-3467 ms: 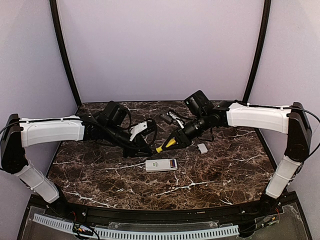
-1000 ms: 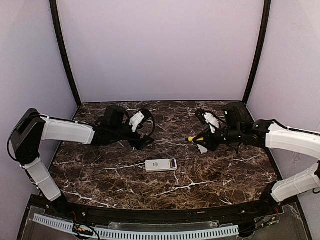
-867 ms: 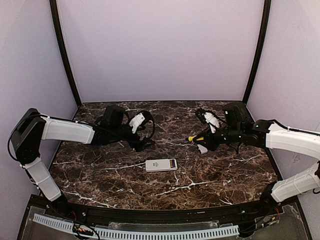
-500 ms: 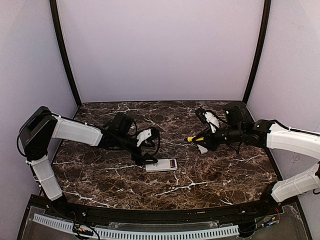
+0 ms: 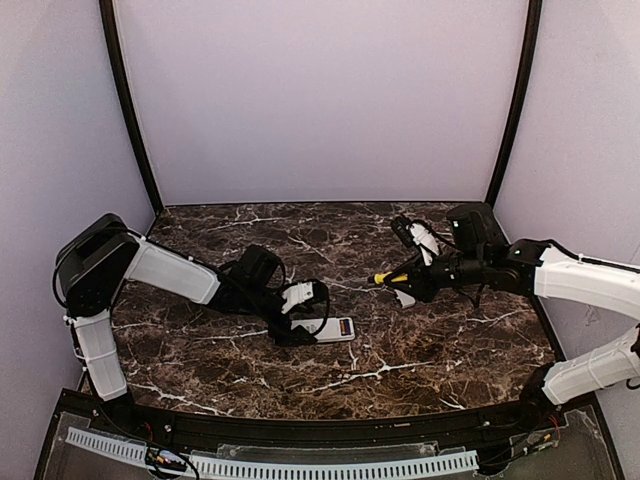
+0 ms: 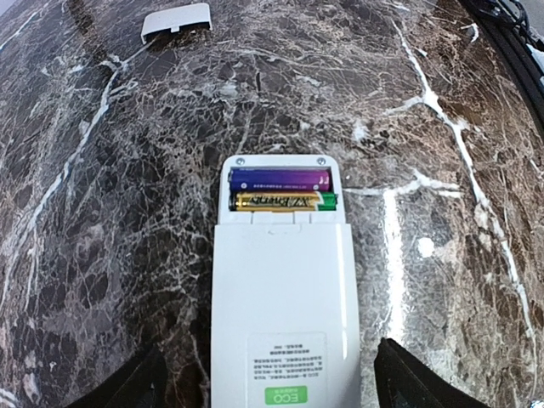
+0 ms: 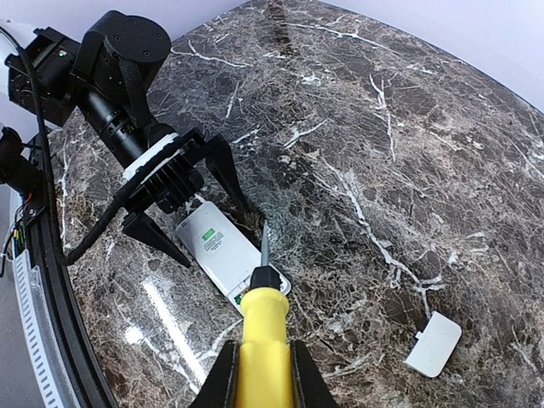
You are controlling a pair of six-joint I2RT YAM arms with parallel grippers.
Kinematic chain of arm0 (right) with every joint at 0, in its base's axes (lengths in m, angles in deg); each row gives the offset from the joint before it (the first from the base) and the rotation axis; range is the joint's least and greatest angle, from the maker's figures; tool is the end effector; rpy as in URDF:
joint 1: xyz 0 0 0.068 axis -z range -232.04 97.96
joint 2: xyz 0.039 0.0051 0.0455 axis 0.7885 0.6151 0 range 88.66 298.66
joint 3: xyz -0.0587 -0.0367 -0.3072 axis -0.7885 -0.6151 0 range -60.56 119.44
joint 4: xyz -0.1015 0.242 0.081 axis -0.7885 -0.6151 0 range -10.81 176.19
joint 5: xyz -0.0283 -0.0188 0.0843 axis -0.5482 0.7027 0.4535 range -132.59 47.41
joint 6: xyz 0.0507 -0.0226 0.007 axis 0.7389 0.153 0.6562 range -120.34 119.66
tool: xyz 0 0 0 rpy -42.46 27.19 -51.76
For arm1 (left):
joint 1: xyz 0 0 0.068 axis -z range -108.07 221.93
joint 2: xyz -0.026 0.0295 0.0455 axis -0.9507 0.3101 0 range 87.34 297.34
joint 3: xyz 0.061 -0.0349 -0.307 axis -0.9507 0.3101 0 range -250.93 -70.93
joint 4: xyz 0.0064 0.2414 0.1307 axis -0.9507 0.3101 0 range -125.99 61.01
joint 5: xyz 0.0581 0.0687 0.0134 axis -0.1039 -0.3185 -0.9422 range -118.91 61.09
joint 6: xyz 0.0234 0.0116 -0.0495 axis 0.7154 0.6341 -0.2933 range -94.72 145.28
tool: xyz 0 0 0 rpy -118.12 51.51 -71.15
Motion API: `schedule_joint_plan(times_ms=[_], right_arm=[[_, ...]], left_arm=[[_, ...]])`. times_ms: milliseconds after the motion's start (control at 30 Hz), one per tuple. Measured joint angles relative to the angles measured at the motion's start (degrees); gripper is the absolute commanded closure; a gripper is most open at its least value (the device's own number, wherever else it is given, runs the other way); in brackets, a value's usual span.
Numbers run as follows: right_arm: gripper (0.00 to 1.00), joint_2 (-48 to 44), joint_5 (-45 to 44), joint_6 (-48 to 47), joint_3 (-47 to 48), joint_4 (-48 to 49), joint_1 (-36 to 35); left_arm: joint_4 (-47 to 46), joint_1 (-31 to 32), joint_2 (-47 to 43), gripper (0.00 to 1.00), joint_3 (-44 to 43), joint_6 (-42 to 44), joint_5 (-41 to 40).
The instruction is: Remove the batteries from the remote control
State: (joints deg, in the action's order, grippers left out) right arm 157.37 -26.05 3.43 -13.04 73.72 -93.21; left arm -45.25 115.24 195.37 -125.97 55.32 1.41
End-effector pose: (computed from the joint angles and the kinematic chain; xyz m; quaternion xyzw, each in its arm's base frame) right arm 0.1915 0.1820 0.3006 -0.3440 0.8045 0.2957 0.3833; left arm 0.2751 -0.2862 0.1609 0.6125 0.6505 -0.2827 0.3489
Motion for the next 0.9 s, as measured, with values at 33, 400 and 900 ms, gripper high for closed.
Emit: schedule_joint_plan(times_ms=[33, 400, 900], right_arm=[[1.0, 0.0, 0.0, 0.0, 0.0, 0.0, 0.0], [1.0, -0.5, 0.2, 0.0, -0.9, 0.1, 0.0], [1.0, -1.1, 0.2, 0.0, -1.2, 0.2, 0.0]], left_arm=[[-0.2, 0.0, 0.1, 0.15, 0.2, 0.1, -0.4], [-8.0, 0.3, 1.5, 0.19, 3.8, 0.2, -1.9], [-15.1, 0.7, 4.3, 0.34, 4.3, -2.0, 0.2]])
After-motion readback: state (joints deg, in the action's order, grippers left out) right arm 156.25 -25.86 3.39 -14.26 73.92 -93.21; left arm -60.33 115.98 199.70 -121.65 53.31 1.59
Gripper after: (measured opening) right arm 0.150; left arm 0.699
